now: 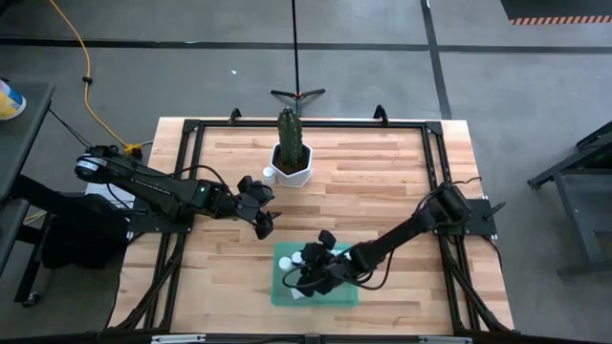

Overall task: Pick and place pill bottles into a basket
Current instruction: Put the white pill bottle into the green bin

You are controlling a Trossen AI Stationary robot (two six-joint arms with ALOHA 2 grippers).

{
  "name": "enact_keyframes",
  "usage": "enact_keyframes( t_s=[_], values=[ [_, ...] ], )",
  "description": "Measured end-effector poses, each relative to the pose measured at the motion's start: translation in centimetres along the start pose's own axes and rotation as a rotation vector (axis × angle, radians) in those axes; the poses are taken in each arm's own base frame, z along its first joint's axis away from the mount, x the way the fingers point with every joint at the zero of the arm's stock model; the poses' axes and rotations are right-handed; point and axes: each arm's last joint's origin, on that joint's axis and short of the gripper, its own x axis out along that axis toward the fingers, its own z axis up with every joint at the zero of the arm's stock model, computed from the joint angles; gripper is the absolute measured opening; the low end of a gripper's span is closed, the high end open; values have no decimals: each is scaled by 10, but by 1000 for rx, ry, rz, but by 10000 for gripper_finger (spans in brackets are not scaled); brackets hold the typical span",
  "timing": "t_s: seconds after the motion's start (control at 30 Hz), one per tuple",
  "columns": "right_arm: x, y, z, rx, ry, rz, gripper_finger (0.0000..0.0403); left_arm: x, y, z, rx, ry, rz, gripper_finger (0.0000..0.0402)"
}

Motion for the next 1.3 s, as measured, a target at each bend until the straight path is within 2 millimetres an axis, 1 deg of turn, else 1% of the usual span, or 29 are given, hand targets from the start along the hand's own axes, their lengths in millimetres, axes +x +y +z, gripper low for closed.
enact_keyframes(
  t_s=[0.2,0.5,0.57,0.7,0.8,1.1,1.3],
  values=[
    [3,-1,-6,-8,25,-9,146,0,0,0,-13,1,0,298],
    [4,-2,-6,-2,28,-10,148,0,0,0,-13,2,0,298],
    [4,-2,-7,-1,34,-5,172,0,0,0,-14,2,0,298],
    [5,-2,-9,-12,51,-4,233,0,0,0,-14,2,0,298],
    [5,-2,-9,-9,58,7,256,0,0,0,-14,2,1,298],
    [3,-1,-7,-12,66,24,265,0,0,0,-14,2,1,298],
    [-10,0,10,-40,43,63,265,0,0,0,-15,2,0,298]
  ],
)
